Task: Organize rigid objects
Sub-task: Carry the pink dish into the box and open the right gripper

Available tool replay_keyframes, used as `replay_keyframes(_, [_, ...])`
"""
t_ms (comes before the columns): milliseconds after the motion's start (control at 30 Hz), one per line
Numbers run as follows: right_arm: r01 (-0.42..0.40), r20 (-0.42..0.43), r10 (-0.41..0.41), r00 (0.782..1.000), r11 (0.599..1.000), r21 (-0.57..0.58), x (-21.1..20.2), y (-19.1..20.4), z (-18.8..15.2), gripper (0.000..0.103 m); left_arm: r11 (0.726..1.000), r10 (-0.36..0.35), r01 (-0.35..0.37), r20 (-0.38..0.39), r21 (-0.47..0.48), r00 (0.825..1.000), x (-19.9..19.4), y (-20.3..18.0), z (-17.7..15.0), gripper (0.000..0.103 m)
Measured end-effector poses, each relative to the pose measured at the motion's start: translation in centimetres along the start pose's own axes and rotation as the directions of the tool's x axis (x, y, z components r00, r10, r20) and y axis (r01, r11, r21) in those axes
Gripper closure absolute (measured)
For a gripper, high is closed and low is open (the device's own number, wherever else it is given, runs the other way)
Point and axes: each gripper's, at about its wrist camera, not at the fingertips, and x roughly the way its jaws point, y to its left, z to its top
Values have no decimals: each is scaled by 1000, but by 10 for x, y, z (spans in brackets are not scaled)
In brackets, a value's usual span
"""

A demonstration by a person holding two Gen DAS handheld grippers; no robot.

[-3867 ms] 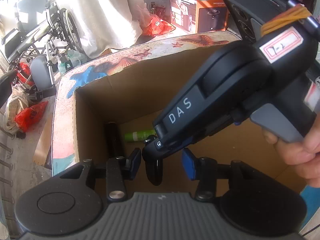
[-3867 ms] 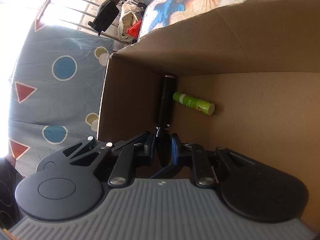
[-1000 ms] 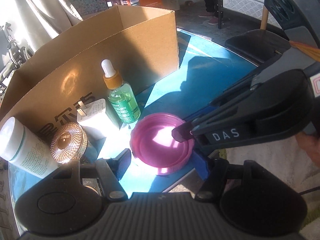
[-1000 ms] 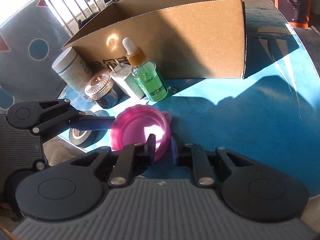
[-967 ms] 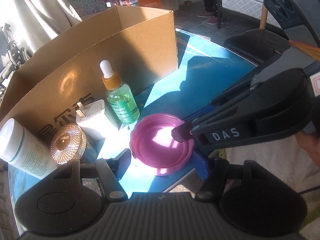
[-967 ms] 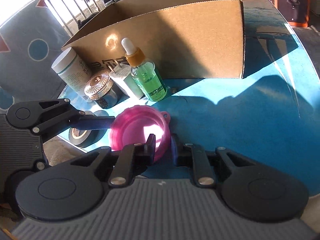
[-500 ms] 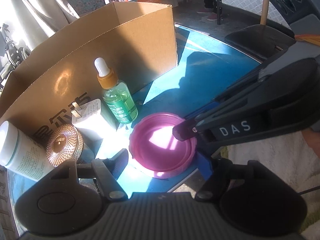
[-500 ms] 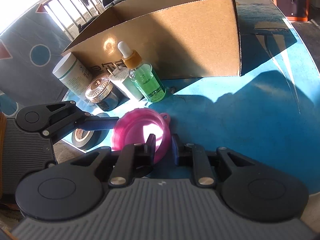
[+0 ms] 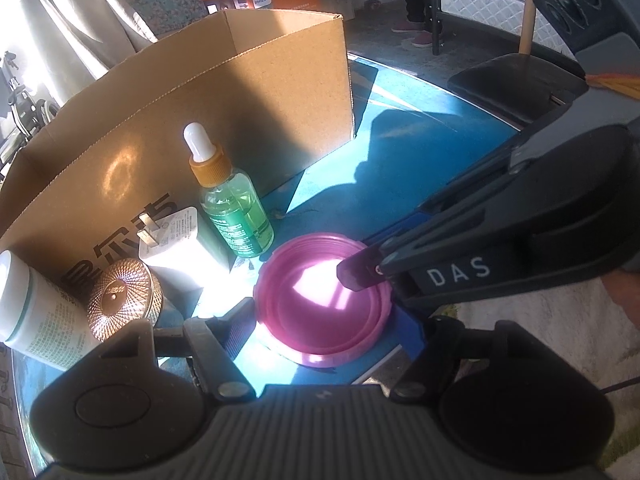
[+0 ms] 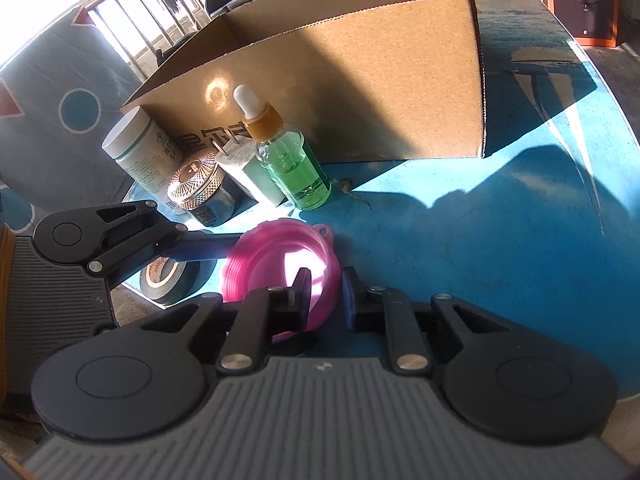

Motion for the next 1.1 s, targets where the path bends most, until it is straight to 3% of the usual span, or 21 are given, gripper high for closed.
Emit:
replay_keyframes(367, [14, 47, -14, 999, 1000, -6, -22, 9, 0, 88, 1000, 19, -21, 62, 19, 998, -28, -5, 2, 29])
replay_keyframes(633, [67, 198, -44, 979, 992, -111, -73, 41, 19, 88, 997, 63, -70, 212, 29, 975, -84, 7, 20, 30])
replay_keyframes(900, [106, 339, -5, 941, 953, -282, -114, 81, 83, 87, 981, 176, -194, 343, 17, 923, -133, 42, 60, 30])
replay_keyframes(1000, [77, 326, 36, 945, 941, -329, -111, 91, 123, 87, 977, 200, -212, 336, -1, 920, -134, 63, 76, 30])
replay_keyframes(1100, [14, 255, 76, 964, 942, -336, -93, 90, 161, 87, 978, 202, -205, 291, -19, 935, -121, 92, 96, 30])
